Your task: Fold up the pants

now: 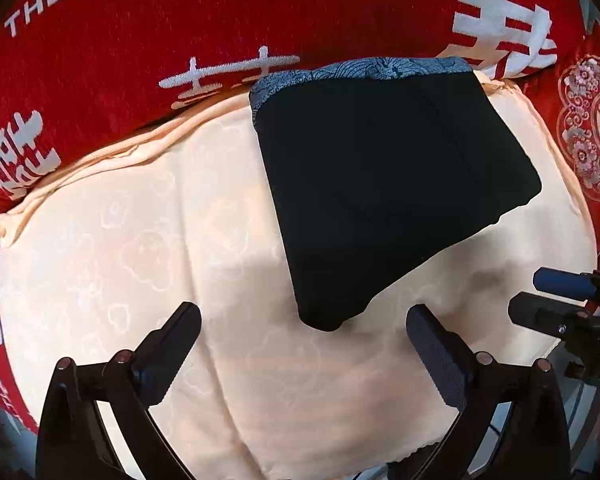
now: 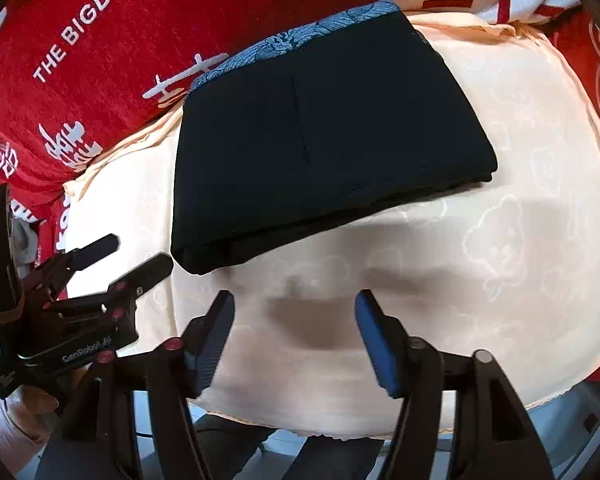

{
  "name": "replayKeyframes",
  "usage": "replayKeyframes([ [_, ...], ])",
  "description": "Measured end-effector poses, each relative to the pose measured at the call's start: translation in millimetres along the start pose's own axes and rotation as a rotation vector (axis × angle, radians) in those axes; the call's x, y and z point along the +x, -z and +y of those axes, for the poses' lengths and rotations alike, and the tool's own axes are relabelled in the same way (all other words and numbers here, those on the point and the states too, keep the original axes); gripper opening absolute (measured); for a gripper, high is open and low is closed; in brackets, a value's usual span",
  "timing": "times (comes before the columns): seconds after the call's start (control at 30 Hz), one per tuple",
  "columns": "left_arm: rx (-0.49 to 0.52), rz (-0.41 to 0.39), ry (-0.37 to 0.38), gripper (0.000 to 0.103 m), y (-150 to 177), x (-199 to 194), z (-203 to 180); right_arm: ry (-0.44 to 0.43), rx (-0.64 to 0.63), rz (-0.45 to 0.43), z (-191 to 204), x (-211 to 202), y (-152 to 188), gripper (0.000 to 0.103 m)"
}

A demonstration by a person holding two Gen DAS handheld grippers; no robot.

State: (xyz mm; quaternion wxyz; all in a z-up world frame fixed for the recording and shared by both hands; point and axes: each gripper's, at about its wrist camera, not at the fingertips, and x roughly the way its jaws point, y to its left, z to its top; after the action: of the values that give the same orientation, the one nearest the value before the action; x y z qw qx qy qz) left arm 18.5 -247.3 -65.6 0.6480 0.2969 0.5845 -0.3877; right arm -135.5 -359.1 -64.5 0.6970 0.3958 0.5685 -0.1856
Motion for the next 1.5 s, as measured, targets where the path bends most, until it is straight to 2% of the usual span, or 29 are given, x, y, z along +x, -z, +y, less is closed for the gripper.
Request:
replayKeyframes([
  [0.1,-0.006,0.018,-0.004,0.103,1,4,1,0.014,-0.006,-0.008,-2,-2,-3,0.071],
  [0.17,-0.02,0.027,-0.003,0.103,0,5,2,0.019,-0.007,-0.018,-4,-4,-4,0.08],
  [0.3,-0.039,0.037,-0.016,0.103,-3,8,2,0.056,-0.029,-0.057,-9,-11,-9,0.082],
  [0.43,-0.06,0.048,-0.02,0.103,-7,10,1,0.106,-0.043,-0.107,-19,-21,-20,0.095],
  [0.57,-0.073,0.056,-0.03,0.103,-13,13,-3,0.078,-0.018,-0.077,-35,-25,-31,0.095],
  [0.9,-0.14,0.052,-0.053,0.103,-28,14,-6,0.103,-0.028,-0.045,-53,-31,-49,0.095],
  [1.03,-0.224,0.036,-0.032,0.103,-34,12,0,0.122,-0.049,-0.022,-57,-29,-59,0.095],
  [1.23,-0.342,0.041,-0.014,0.103,-34,14,13,0.124,-0.057,0.071,-64,-14,-85,0.095],
  [1.5,-0.418,0.067,-0.027,0.103,-34,26,30,0.131,-0.11,0.106,-52,1,-122,0.095],
])
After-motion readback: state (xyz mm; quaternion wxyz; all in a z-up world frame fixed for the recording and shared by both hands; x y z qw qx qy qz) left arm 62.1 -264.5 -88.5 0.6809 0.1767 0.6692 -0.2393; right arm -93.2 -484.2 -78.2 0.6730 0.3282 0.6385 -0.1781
